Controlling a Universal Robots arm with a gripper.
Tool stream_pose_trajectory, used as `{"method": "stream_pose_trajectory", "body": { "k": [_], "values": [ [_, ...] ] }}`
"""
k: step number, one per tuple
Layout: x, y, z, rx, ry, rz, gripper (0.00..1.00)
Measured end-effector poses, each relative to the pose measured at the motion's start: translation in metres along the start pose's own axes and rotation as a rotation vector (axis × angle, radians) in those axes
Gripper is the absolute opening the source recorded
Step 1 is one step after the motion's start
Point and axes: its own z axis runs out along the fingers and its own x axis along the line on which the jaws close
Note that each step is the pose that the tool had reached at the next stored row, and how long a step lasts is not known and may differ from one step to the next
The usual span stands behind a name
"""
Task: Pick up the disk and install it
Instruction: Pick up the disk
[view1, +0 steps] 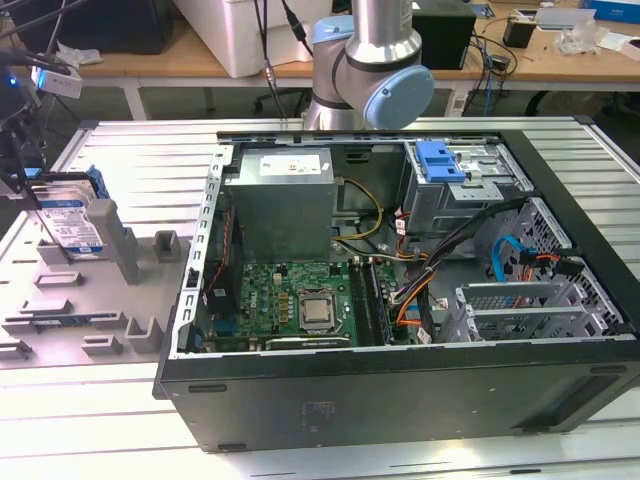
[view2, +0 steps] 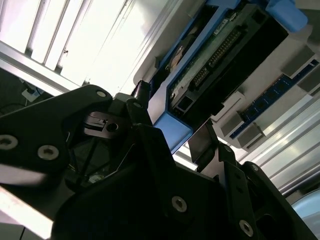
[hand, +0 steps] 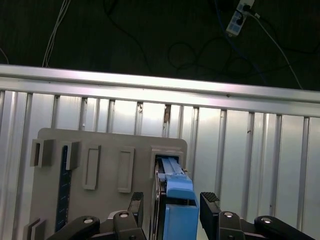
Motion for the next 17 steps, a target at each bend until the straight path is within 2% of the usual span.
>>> {"method": "stream_pose_trajectory", "body": {
  "k": [17],
  "values": [
    [0.0, 0.0, 0.0, -0.0004, 0.0041, 0.0, 0.57]
  ]
}}
